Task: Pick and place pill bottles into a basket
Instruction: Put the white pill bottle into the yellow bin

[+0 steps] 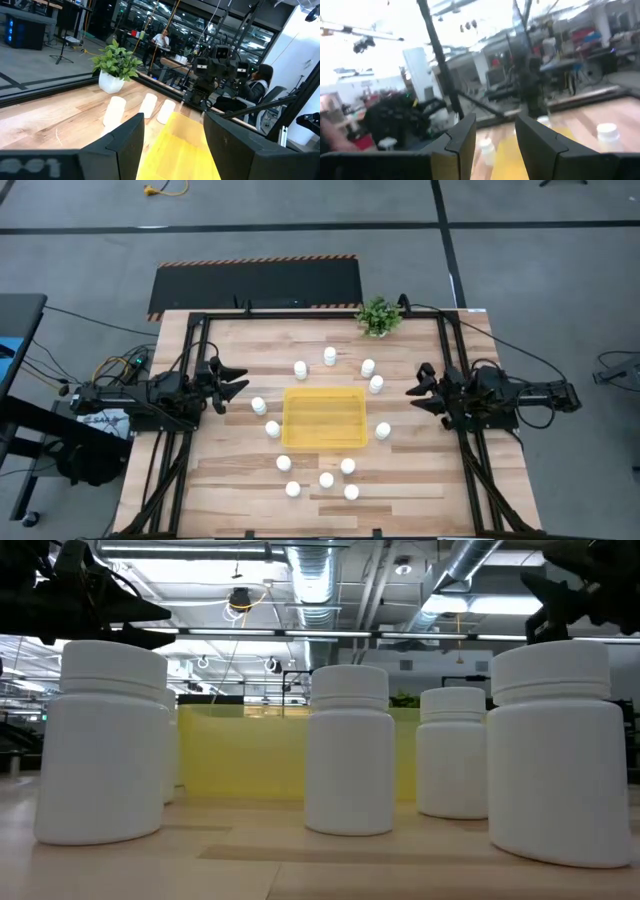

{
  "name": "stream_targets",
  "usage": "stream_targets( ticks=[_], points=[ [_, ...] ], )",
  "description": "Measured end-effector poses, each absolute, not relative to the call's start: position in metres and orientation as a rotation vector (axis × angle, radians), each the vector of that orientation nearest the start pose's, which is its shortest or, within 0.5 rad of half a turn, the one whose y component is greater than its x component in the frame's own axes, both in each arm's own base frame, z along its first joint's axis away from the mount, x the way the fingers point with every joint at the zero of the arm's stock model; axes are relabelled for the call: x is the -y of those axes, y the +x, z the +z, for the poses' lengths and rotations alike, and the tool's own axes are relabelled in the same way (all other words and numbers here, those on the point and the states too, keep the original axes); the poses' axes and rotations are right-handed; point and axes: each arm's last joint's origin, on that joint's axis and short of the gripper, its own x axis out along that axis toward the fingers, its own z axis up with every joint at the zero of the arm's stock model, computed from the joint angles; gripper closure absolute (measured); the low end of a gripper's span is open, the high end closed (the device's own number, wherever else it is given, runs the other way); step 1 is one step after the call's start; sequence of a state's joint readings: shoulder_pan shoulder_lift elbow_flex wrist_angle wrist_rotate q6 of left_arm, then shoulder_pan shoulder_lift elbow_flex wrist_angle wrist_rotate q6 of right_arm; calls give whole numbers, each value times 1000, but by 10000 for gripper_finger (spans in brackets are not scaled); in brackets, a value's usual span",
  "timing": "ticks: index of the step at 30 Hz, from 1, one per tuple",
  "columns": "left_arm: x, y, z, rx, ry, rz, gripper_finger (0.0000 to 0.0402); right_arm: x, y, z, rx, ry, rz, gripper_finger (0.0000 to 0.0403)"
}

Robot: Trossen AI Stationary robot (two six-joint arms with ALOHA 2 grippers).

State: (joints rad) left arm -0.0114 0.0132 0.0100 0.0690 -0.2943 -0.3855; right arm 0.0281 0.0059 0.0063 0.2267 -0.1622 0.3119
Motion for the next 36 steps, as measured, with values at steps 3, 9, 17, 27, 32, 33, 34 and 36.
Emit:
stream_targets(
  ticks=[3,9,17,27,32,33,34,36],
  points=[
    [-7,97,173,119,-393,267,208,-2,94,192,272,308,90,272],
    [-7,97,173,119,-393,267,208,7,90,202,417,357,-161,272],
    [-7,97,173,120,-393,267,208,8,86,229,371,289,-162,272],
    [-7,97,173,120,-393,266,208,5,104,289,-355,79,-146,272],
    [-7,97,172,119,-393,267,208,-2,127,293,-581,98,-97,272],
    [-7,97,173,119,-393,267,208,-4,131,294,-600,106,-83,272],
    [-7,97,173,120,-393,267,208,-7,134,294,-611,115,-68,272],
    [-7,97,172,119,-393,267,208,-13,139,293,-643,141,-27,272]
  ],
)
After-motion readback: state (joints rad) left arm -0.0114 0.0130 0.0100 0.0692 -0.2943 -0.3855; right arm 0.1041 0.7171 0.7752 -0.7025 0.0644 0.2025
